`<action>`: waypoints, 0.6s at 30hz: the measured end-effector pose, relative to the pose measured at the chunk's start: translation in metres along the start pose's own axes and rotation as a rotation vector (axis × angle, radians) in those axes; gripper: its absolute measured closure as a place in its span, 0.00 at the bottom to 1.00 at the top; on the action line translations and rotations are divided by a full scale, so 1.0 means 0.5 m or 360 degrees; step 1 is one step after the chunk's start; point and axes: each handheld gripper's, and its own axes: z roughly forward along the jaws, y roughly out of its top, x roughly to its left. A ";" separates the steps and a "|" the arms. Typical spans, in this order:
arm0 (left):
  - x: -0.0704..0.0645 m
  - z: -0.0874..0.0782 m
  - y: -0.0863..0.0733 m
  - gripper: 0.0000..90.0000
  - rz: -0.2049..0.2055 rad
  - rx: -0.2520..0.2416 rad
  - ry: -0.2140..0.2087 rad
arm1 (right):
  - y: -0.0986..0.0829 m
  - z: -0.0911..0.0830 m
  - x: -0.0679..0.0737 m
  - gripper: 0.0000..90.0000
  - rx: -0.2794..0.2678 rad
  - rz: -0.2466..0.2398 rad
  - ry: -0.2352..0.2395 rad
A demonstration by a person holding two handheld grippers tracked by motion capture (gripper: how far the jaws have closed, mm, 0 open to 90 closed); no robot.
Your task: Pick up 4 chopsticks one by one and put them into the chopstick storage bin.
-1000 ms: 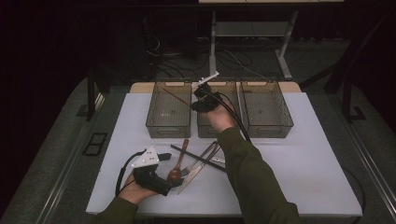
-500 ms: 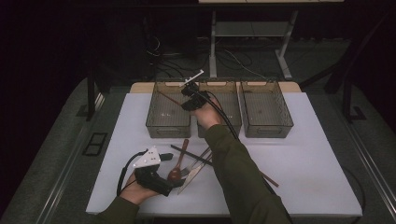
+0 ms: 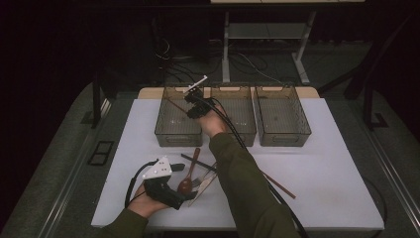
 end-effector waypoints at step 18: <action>0.004 -0.001 -0.001 0.00 0.0012 0.0011 0.0009 | -0.033 -0.064 -0.033 0.59 -0.0216 -0.0005 0.0208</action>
